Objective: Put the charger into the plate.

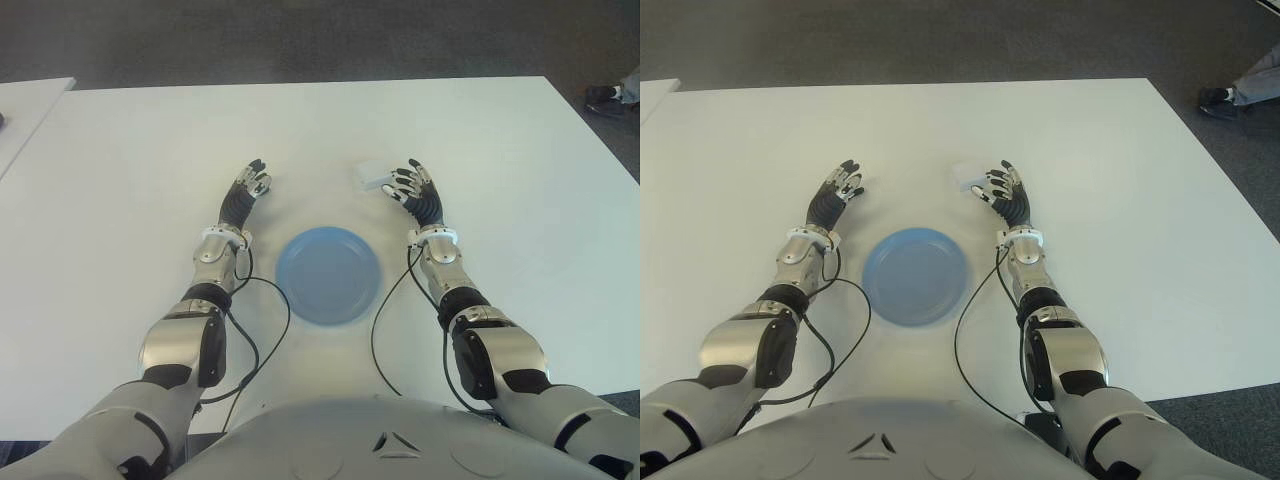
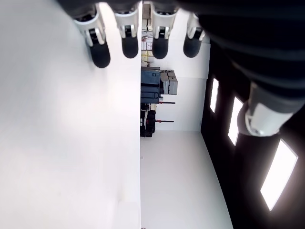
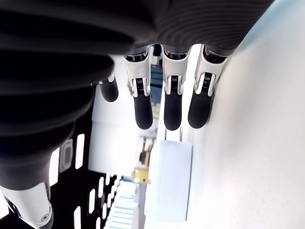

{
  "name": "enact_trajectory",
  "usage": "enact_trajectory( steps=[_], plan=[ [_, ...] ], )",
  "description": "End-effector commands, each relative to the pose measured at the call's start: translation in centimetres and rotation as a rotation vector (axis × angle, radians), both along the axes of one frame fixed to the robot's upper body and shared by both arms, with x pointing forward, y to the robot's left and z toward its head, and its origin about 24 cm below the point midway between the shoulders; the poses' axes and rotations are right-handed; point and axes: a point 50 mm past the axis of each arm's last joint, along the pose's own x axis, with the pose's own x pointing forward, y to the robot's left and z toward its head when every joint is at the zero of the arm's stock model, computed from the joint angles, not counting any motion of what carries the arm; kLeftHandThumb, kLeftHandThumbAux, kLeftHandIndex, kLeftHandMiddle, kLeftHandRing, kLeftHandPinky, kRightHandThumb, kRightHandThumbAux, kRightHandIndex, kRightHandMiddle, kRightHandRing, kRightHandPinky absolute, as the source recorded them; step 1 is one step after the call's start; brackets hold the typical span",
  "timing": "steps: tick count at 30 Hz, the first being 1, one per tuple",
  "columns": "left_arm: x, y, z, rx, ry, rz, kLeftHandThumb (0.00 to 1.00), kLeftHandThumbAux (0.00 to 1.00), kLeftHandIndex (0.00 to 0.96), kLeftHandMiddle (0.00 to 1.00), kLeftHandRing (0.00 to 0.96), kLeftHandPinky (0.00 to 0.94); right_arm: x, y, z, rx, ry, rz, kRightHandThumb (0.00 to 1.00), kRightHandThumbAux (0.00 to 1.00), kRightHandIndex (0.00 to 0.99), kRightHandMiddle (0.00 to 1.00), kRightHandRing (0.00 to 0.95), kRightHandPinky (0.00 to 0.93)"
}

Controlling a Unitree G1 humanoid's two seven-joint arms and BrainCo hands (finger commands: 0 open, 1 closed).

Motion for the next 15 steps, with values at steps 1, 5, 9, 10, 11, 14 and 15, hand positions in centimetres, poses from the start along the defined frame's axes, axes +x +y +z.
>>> enact_trajectory(
  steps=[1,5,9,10,11,14,15],
  plan=[
    [-1.15,-0.18,-1.74,-0.008,0.095,-0.006,0.088,0.492,0.000,0.000,0.018,0.101,-0.65,-0.04,-1.21,0.003,0.070,-0.008,0.342,0.690,0.061,0.239,0.227,0.197],
    [-1.18,-0.13,-1.76,-0.007,0.097,-0.006,0.088,0.490,0.000,0.000,0.019,0.102,-0.66,0.00,-1.21,0.002,0.070,-0.005,0.353,0.692,0.064,0.247,0.231,0.196],
    [-1.21,-0.11,-1.79,-0.006,0.097,-0.007,0.088,0.491,0.000,0.000,0.022,0.102,-0.67,0.06,-1.20,0.002,0.070,-0.006,0.370,0.696,0.071,0.259,0.239,0.198],
    [-1.23,-0.10,-1.80,-0.006,0.097,-0.007,0.088,0.491,0.000,0.000,0.022,0.102,-0.69,0.06,-1.21,0.002,0.070,-0.007,0.374,0.697,0.073,0.261,0.240,0.198],
    [-1.24,-0.10,-1.81,-0.006,0.098,-0.008,0.089,0.493,0.000,0.000,0.023,0.102,-0.70,0.07,-1.22,0.001,0.070,-0.007,0.377,0.697,0.075,0.264,0.242,0.197],
    [-1.24,-0.10,-1.81,-0.007,0.098,-0.008,0.092,0.501,0.000,0.000,0.024,0.104,-0.68,0.12,-1.18,-0.003,0.070,-0.011,0.394,0.698,0.084,0.277,0.250,0.189],
    [-1.24,-0.10,-1.81,-0.007,0.099,-0.009,0.094,0.508,0.000,0.000,0.023,0.103,-0.66,0.14,-1.15,-0.005,0.069,-0.013,0.404,0.698,0.090,0.287,0.255,0.185]
  ],
)
